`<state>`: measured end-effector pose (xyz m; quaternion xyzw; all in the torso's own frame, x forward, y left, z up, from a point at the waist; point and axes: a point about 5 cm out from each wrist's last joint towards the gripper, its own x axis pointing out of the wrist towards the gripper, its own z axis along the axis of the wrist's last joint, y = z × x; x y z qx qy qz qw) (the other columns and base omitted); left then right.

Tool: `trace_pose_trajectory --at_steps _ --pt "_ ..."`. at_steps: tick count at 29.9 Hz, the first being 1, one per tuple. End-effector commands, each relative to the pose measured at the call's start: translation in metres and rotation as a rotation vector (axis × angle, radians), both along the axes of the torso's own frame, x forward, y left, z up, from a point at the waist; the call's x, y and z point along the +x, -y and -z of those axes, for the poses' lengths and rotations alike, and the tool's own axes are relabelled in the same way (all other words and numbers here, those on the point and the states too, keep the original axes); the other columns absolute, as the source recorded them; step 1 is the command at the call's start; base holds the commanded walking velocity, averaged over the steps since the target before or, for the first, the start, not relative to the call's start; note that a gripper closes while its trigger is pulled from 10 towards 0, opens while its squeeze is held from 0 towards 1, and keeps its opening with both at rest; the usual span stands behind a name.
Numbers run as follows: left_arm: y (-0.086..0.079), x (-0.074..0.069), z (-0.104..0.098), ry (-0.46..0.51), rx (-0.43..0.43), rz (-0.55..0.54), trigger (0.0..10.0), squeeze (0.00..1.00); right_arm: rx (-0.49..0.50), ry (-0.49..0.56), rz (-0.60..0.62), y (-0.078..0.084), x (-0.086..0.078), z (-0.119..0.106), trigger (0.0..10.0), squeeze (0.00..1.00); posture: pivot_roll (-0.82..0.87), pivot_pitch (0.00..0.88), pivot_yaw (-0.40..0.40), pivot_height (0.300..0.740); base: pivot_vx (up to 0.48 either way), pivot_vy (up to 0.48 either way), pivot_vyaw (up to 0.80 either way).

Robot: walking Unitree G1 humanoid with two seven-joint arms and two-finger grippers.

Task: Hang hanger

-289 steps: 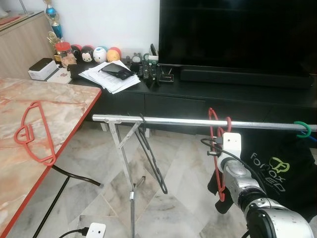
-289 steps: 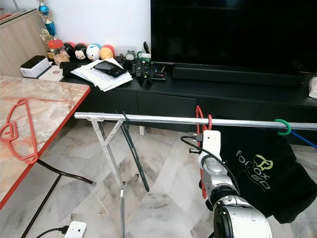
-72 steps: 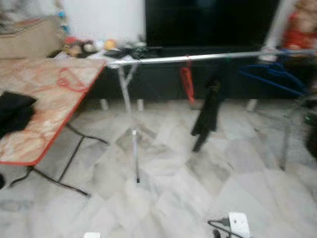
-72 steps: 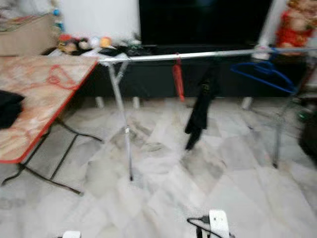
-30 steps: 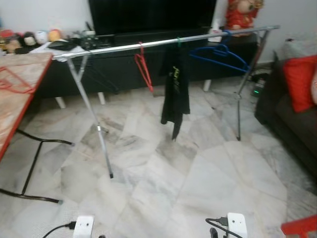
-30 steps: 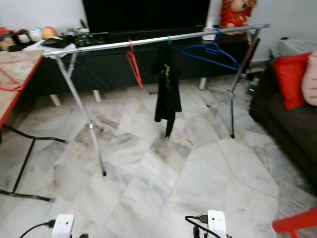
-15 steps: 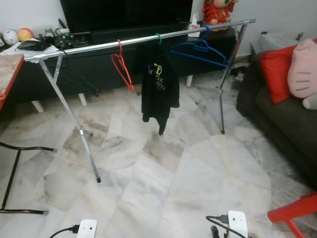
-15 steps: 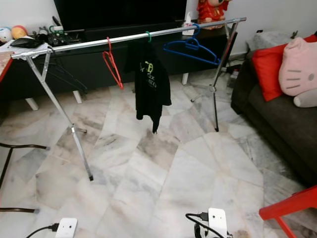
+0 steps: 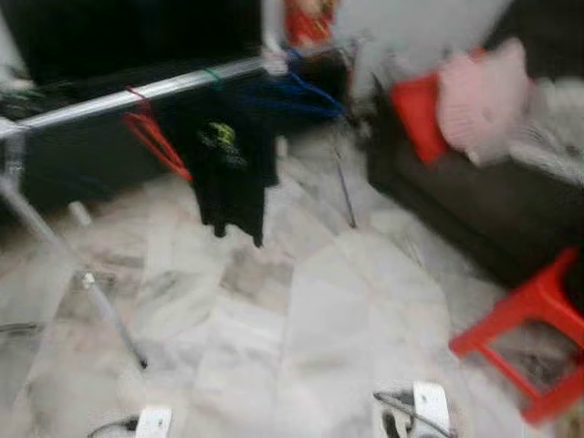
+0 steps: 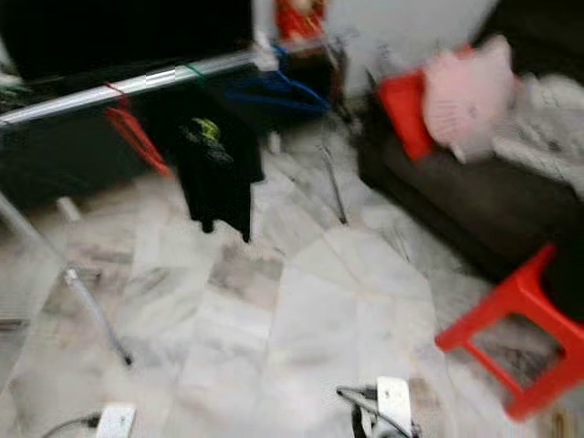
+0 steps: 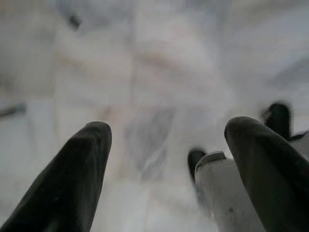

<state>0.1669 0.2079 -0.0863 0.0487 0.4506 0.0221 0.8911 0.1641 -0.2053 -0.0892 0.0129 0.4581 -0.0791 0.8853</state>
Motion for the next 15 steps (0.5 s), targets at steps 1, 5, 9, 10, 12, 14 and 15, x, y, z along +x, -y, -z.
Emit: trace_pose_trajectory --at_steps 1,5,9,10,12,14,15 --pt "-0.0065 -0.0090 0.0029 -0.035 0.024 0.011 10.0 0.00 0.013 0.009 -0.001 -0.0058 0.0041 -0.0008 10.0 0.00 -0.04 0.000 0.018 0.740 0.000 0.000 -0.66" --pt "-0.0060 -0.0089 0.0029 -0.033 0.018 0.005 10.0 0.00 0.015 0.010 -0.019 -0.0070 0.0056 -0.0012 10.0 0.00 -0.04 0.000 0.019 0.740 0.000 0.000 -0.67" --pt "-0.0032 -0.0114 0.0045 -0.045 0.025 0.029 10.0 0.00 0.017 0.013 -0.007 -0.0074 0.0062 -0.0014 10.0 0.00 -0.04 0.000 0.021 0.740 0.000 -0.066 -0.66" --pt "-0.0032 -0.0114 0.0045 -0.045 0.025 0.029 10.0 0.00 0.017 0.013 -0.007 -0.0074 0.0062 -0.0014 10.0 0.00 -0.04 0.000 0.021 0.740 0.000 -0.262 -0.67" --pt "-0.0026 -0.0127 0.0052 -0.048 0.017 0.014 10.0 0.00 0.015 0.013 -0.004 -0.0073 0.0066 -0.0016 10.0 0.00 -0.04 0.000 0.020 0.740 0.000 -0.139 -0.66" --pt "-0.0023 -0.0127 0.0053 -0.048 0.016 0.014 10.0 0.00 0.015 0.014 -0.002 -0.0072 0.0069 -0.0017 10.0 0.00 -0.04 0.000 0.020 0.740 0.000 0.000 -0.66" --pt "-0.0018 -0.0127 0.0054 -0.049 0.017 0.020 10.0 0.00 0.015 0.014 -0.002 -0.0072 0.0071 -0.0018 10.0 0.00 -0.04 0.000 0.020 0.740 0.000 0.000 -0.66"
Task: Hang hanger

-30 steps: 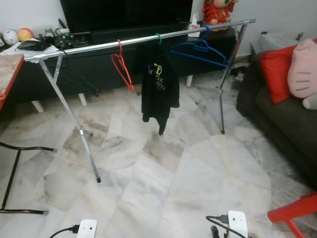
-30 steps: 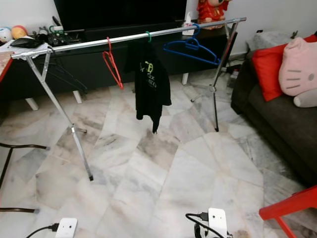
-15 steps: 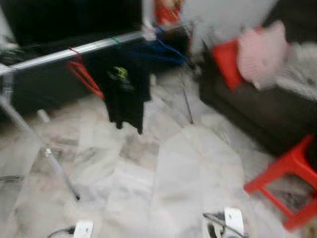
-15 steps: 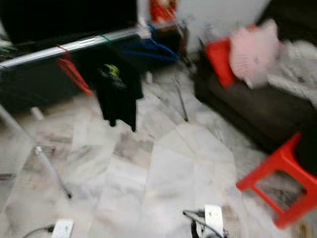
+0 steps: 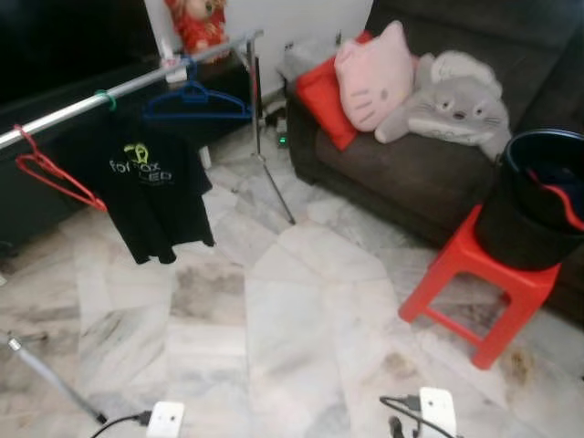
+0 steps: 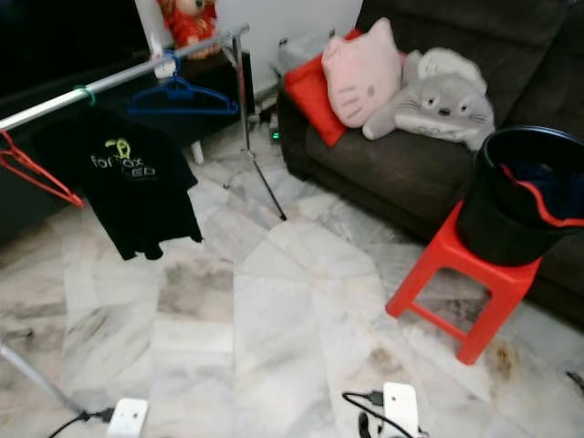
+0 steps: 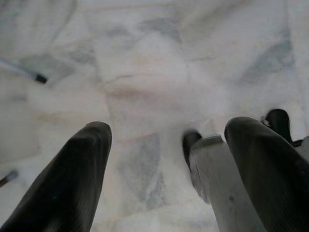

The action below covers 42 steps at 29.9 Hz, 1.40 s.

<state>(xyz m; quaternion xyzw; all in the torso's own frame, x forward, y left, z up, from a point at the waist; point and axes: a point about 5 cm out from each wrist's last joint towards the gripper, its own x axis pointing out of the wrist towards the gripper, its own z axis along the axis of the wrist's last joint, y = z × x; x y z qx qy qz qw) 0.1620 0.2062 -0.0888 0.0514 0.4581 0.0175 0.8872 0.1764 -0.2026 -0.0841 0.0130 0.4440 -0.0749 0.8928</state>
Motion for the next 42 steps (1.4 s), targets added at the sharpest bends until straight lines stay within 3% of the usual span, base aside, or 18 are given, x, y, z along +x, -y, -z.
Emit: trace_pose_trajectory --at_steps 1,42 --pt "-0.0033 -0.0079 0.0030 -0.032 0.017 0.011 10.0 0.00 0.013 -0.018 0.006 -0.0045 -0.0052 0.0032 10.0 0.00 -0.04 0.000 0.020 0.740 0.000 0.000 -0.66" --pt "0.0038 -0.0067 0.0037 -0.027 -0.012 -0.004 10.0 0.00 0.019 -0.007 0.008 -0.0041 -0.0045 0.0026 10.0 0.00 -0.04 0.000 0.014 0.740 0.000 0.000 -0.63"
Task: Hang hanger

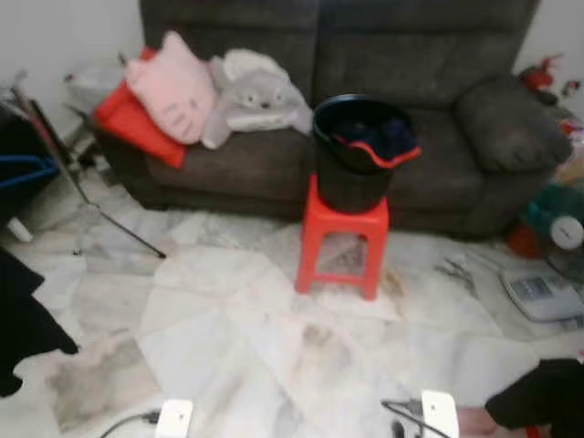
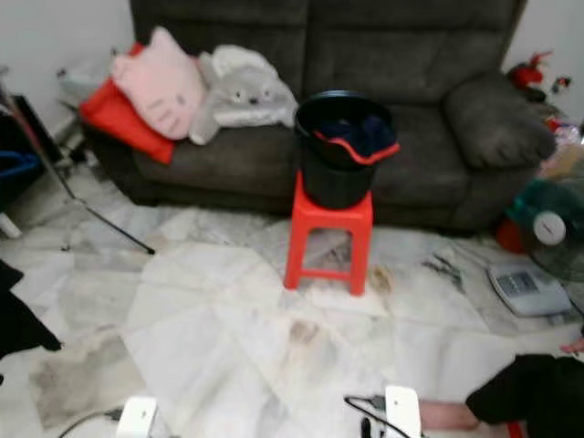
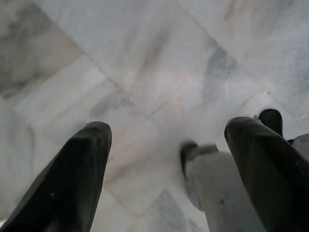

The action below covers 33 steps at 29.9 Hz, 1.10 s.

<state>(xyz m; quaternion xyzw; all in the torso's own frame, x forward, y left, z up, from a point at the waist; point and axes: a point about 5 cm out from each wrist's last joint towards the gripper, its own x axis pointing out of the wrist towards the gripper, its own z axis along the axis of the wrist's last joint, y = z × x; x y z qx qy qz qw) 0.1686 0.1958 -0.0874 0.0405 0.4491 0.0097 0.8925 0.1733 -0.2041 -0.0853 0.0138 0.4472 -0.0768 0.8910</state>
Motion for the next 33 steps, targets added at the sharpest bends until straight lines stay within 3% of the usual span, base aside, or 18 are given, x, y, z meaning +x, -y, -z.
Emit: trace_pose_trajectory --at_steps 1,8,28,33 --pt "-0.0066 -0.0133 0.0051 -0.047 0.011 -0.009 10.0 0.00 0.018 0.000 0.002 -0.0056 -0.0016 0.0015 10.0 0.00 -0.04 0.000 0.014 0.740 0.000 0.000 0.00" --pt "-0.0070 -0.0137 0.0051 -0.048 0.002 -0.011 10.0 0.00 0.019 0.001 0.001 -0.0055 -0.0018 0.0016 10.0 0.00 -0.04 0.000 0.012 0.740 0.000 0.000 0.00" --pt "-0.0064 -0.0141 0.0056 -0.054 -0.007 -0.015 10.0 0.00 0.022 0.006 0.007 -0.0067 -0.0005 0.0012 10.0 0.00 -0.03 0.000 0.009 0.740 0.270 0.000 0.00" --pt "-0.0062 -0.0142 0.0056 -0.055 -0.009 -0.016 10.0 0.00 0.018 0.000 0.003 -0.0067 -0.0004 0.0013 10.0 0.00 -0.03 0.000 0.009 0.740 0.292 0.000 -0.55"
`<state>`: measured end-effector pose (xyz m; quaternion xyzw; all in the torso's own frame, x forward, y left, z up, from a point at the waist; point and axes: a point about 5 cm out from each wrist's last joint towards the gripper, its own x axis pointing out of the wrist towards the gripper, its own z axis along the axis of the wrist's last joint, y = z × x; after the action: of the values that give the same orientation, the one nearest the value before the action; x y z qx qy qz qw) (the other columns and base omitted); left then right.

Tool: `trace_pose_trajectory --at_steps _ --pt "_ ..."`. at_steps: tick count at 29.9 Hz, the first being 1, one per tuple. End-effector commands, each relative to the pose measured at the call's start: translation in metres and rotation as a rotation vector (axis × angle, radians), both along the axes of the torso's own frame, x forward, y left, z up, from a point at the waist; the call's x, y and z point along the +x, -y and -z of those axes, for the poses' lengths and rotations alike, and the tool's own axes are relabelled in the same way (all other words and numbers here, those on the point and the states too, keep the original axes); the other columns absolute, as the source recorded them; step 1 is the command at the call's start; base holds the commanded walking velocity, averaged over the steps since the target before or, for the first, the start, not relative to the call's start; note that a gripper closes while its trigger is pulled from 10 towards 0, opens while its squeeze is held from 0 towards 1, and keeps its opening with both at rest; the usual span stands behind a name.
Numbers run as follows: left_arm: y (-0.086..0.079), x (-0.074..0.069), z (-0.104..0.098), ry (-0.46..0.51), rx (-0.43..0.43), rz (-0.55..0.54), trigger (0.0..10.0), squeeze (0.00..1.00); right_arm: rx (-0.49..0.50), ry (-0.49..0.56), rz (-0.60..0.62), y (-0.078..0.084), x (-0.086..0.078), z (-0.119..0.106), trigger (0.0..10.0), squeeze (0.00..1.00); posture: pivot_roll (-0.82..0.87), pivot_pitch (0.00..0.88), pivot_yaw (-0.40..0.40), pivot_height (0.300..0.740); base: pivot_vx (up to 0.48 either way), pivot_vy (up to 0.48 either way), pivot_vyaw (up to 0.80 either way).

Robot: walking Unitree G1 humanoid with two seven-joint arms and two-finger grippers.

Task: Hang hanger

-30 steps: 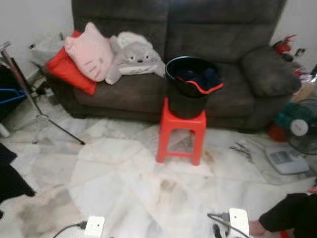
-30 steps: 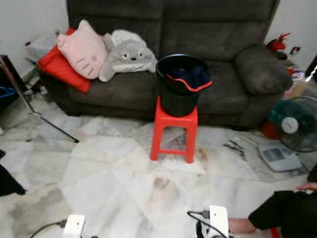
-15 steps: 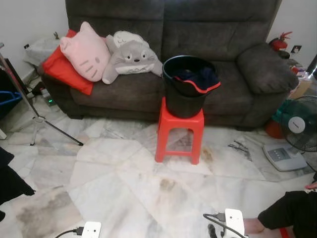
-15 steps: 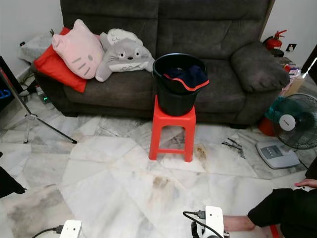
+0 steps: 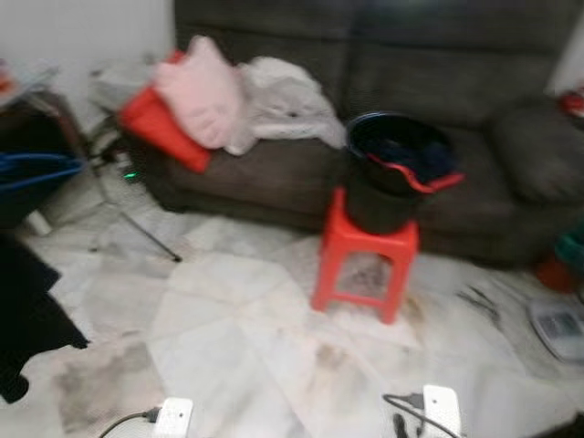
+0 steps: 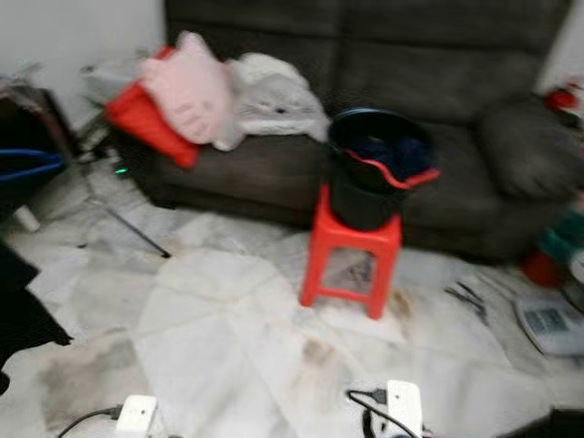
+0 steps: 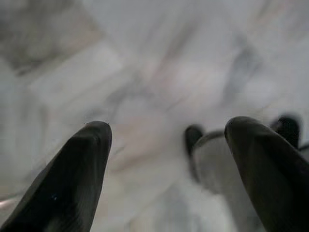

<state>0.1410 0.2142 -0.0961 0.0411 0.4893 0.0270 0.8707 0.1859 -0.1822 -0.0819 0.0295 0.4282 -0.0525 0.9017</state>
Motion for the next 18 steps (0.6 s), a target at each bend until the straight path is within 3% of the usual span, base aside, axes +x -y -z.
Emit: trace_pose_trajectory --at_steps 1,7,18 --pt "0.0123 0.0134 -0.0030 0.036 -0.027 0.016 10.0 0.00 -0.028 -0.046 0.035 0.0153 -0.0131 0.0046 10.0 0.00 -0.03 0.000 0.009 0.740 0.292 0.000 -0.69" --pt "0.0128 0.0138 -0.0031 0.036 -0.030 0.018 10.0 0.00 -0.030 -0.043 0.037 0.0152 -0.0124 0.0043 10.0 0.00 -0.04 0.000 0.012 0.740 0.299 0.000 -0.64" --pt "0.0139 0.0145 -0.0032 0.039 -0.030 0.025 10.0 0.00 -0.030 -0.029 0.054 0.0147 -0.0112 0.0035 10.0 0.00 -0.04 0.000 0.019 0.740 0.305 0.000 0.00"
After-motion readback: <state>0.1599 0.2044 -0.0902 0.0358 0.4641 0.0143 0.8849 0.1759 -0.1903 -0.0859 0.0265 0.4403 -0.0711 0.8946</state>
